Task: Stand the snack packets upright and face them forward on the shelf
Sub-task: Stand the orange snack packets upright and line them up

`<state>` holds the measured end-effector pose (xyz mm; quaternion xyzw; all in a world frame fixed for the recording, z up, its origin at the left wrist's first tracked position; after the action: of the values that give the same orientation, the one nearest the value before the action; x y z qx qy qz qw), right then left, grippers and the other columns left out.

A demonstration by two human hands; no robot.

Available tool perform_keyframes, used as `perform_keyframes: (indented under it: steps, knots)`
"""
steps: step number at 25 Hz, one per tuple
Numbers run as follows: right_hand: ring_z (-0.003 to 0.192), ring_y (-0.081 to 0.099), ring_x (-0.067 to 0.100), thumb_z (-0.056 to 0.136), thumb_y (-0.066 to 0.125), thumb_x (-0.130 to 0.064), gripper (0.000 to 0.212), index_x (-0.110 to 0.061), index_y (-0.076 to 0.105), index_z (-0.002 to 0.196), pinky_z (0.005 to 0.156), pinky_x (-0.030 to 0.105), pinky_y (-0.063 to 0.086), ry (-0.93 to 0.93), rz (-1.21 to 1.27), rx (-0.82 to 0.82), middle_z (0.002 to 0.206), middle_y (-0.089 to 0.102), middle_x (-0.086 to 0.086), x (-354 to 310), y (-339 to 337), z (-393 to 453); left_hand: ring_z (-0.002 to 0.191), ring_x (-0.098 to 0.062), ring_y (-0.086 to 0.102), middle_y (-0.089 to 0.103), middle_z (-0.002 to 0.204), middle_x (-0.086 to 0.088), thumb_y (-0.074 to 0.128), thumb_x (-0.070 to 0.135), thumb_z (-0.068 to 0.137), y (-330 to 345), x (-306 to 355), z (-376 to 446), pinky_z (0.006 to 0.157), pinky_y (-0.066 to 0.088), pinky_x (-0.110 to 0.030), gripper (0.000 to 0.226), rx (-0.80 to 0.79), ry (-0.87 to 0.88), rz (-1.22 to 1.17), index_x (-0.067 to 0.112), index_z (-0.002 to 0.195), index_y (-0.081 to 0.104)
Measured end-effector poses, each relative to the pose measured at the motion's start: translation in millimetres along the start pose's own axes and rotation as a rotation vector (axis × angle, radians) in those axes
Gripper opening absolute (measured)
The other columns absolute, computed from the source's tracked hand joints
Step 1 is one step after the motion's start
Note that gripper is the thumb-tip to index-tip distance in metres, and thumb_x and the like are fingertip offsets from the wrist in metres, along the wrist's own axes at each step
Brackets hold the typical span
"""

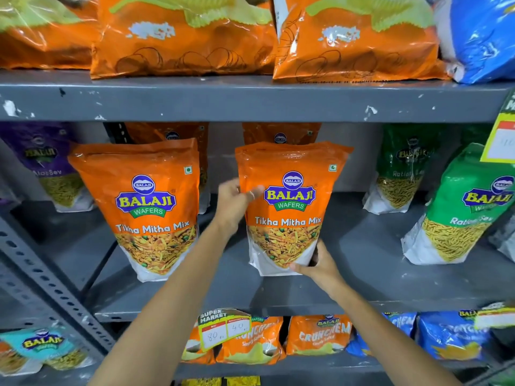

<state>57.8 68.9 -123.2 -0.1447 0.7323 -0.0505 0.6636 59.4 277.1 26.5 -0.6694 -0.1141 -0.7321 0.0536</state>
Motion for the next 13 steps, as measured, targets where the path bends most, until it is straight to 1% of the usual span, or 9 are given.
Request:
perform_keyframes:
  steps: [3,5,6,7,8,9,10,12,13]
  knots:
    - [0.123,0.05,0.022,0.06,0.085,-0.021,0.085,-0.025,0.037,0.131,0.101,0.05,0.046,0.002,0.029,-0.003,0.132,0.053,0.003,0,2,-1,0.093,-0.018,0.06,0.065,0.101,-0.004,0.068,0.007,0.079,-16,57,18,0.084,0.05,-0.036,0.032,0.215,0.118,-0.049,0.005,0.11,0.061]
    - [0.123,0.05,0.023,0.061,0.084,-0.018,0.083,-0.023,0.038,0.129,0.101,0.051,0.046,0.012,0.027,0.006,0.132,0.054,0.004,0,1,-1,0.1,-0.026,0.061,0.065,0.104,-0.012,0.061,-0.005,0.08,-23,86,19,0.091,0.051,-0.043,0.027,0.237,0.244,-0.185,0.003,0.106,0.061]
    - [0.122,0.05,0.023,0.061,0.084,-0.018,0.082,-0.022,0.039,0.129,0.101,0.051,0.045,0.016,0.025,0.016,0.132,0.054,0.005,0,1,-2,0.099,-0.026,0.064,0.065,0.1,-0.013,0.059,-0.01,0.08,-24,92,17,0.092,0.053,-0.043,0.025,0.218,0.294,-0.264,0.004,0.101,0.061]
    - [0.122,0.051,0.023,0.061,0.084,-0.017,0.081,-0.022,0.039,0.129,0.101,0.05,0.046,0.017,0.025,0.024,0.131,0.055,0.005,-1,1,-2,0.093,-0.019,0.067,0.066,0.093,-0.009,0.058,-0.012,0.079,-24,95,12,0.089,0.055,-0.037,0.025,0.204,0.351,-0.274,0.005,0.096,0.061]
    - [0.121,0.051,0.023,0.062,0.084,-0.017,0.08,-0.021,0.04,0.128,0.101,0.05,0.046,0.016,0.027,0.028,0.131,0.055,0.006,-2,1,-3,0.084,-0.008,0.069,0.066,0.089,-0.003,0.058,-0.012,0.078,-22,94,3,0.082,0.057,-0.027,0.023,0.205,0.408,-0.195,0.004,0.094,0.061]
    - [0.121,0.052,0.023,0.062,0.084,-0.016,0.079,-0.021,0.041,0.128,0.101,0.05,0.046,0.017,0.028,0.029,0.13,0.056,0.005,-3,1,-4,0.08,0.001,0.067,0.065,0.088,0.002,0.061,-0.008,0.078,-20,86,-7,0.077,0.055,-0.019,0.022,0.208,0.45,-0.102,0.004,0.096,0.062]
    - [0.12,0.052,0.022,0.062,0.084,-0.014,0.079,-0.02,0.042,0.128,0.101,0.049,0.047,0.024,0.031,0.024,0.129,0.056,0.004,-3,1,-5,0.082,0.002,0.066,0.065,0.09,0.004,0.064,-0.001,0.079,-19,77,-16,0.077,0.053,-0.018,0.022,0.236,0.473,-0.033,0.006,0.1,0.062]
    - [0.116,0.054,0.02,0.063,0.081,-0.004,0.074,-0.019,0.043,0.125,0.098,0.045,0.049,0.038,0.061,0.0,0.126,0.057,0.003,-3,1,-6,0.096,-0.009,0.062,0.063,0.102,0.001,0.069,0.016,0.079,-21,62,-32,0.085,0.052,-0.026,0.028,0.35,0.506,0.034,0.014,0.106,0.06]
    - [0.114,0.055,0.02,0.065,0.075,0.005,0.07,-0.018,0.045,0.124,0.093,0.04,0.052,0.026,0.088,0.002,0.123,0.058,0.004,-2,-2,-7,0.1,-0.012,0.058,0.059,0.106,0.0,0.069,0.022,0.08,-23,60,-39,0.089,0.05,-0.029,0.029,0.429,0.572,0.088,0.014,0.107,0.06]
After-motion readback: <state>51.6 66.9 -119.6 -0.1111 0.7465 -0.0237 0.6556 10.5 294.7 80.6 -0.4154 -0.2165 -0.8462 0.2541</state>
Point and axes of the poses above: each hand's wrist, its own z-axis towards the middle knuckle, its own y-axis out of the palm, x = y × z, the point moved 6 cm from there along z, towards the middle knuckle
